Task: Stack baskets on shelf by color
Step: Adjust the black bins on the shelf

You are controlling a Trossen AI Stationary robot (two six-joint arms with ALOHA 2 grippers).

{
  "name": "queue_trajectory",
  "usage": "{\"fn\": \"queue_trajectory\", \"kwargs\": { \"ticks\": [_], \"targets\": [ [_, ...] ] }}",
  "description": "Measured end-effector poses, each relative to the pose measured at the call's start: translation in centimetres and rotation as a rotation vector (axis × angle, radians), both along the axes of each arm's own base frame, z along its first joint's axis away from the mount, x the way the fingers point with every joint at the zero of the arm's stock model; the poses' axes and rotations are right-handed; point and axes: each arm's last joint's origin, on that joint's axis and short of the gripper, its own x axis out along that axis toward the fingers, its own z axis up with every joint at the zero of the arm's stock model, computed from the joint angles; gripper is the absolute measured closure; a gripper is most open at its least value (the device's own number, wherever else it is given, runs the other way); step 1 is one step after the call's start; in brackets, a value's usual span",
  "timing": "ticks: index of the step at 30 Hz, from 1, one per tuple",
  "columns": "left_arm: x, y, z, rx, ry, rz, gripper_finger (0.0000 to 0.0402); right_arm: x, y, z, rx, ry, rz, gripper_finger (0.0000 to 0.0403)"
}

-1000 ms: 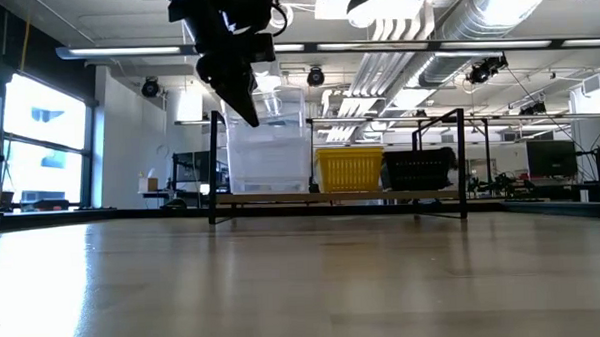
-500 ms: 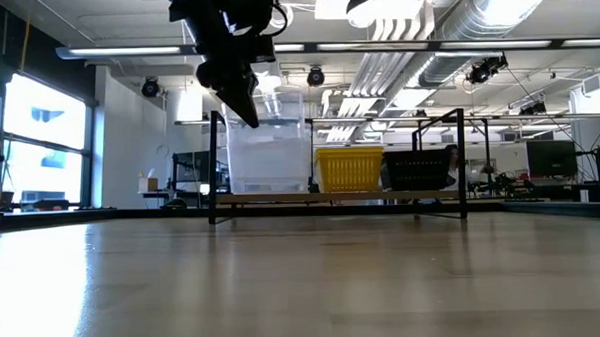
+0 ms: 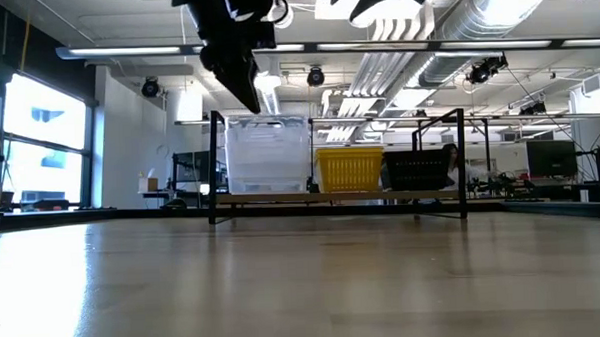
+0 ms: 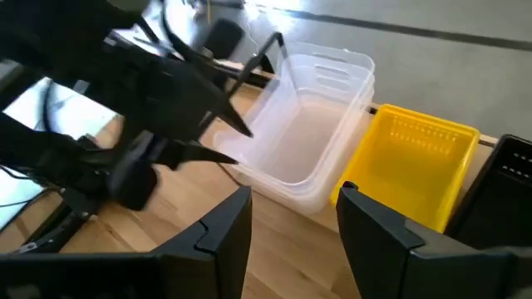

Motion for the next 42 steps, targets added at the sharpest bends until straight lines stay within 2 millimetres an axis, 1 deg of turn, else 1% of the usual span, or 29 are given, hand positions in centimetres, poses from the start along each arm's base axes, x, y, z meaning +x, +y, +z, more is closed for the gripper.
{"fn": "queue_trajectory", "kwargs": {
  "ticks": [3,8,11,14,18,23,25,27,30,35,39,42],
  "targets": [
    [0.0,0.0,1.3,0.004,-0.007,0.001,0.025,-0.3,-0.8,-0.3,0.014,0.042,-0.013,0.0242],
    [-0.2,-0.1,3.1,0.005,-0.027,0.017,0.0253,-1.1,-2.4,-0.9,0.038,0.134,-0.052,0.0242],
    [-0.3,-0.2,4.1,0.003,-0.032,0.024,0.0258,-1.5,-3.8,-1.2,0.047,0.183,-0.064,0.0242],
    [-0.5,-0.3,5.6,0.003,-0.051,0.04,0.0261,-2.0,-5.4,-1.3,0.06,0.217,-0.069,0.0248],
    [-0.9,-0.5,7.3,0.009,-0.066,0.042,0.0264,-2.7,-7.7,-1.4,0.075,0.246,-0.062,0.0283],
    [-1.5,-0.8,9.1,0.039,-0.113,0.044,0.0264,-3.8,-10.6,-1.4,0.068,0.288,-0.063,0.0357],
    [-1.8,-1.0,9.5,0.05,-0.121,0.047,0.0265,-4.2,-11.6,-1.4,0.062,0.304,-0.07,0.0387],
    [-2.0,-1.1,9.6,0.055,-0.125,0.049,0.0266,-4.8,-12.5,-1.5,0.053,0.328,-0.085,0.0397],
    [-2.0,-1.0,9.6,0.056,-0.124,0.073,0.0266,-5.7,-13.7,-1.6,0.051,0.362,-0.136,0.0391],
    [-2.1,-0.9,9.6,0.085,-0.107,0.101,0.0266,-8.1,-15.7,-2.0,0.07,0.475,-0.269,0.0401],
    [-2.2,-0.9,9.6,0.087,-0.107,0.105,0.0266,-10.3,-17.5,-2.3,0.133,0.523,-0.354,0.0402],
    [-2.2,-0.9,9.6,0.087,-0.107,0.105,0.0268,-11.9,-18.8,-2.5,0.193,0.527,-0.376,0.0402]
  ]
}}
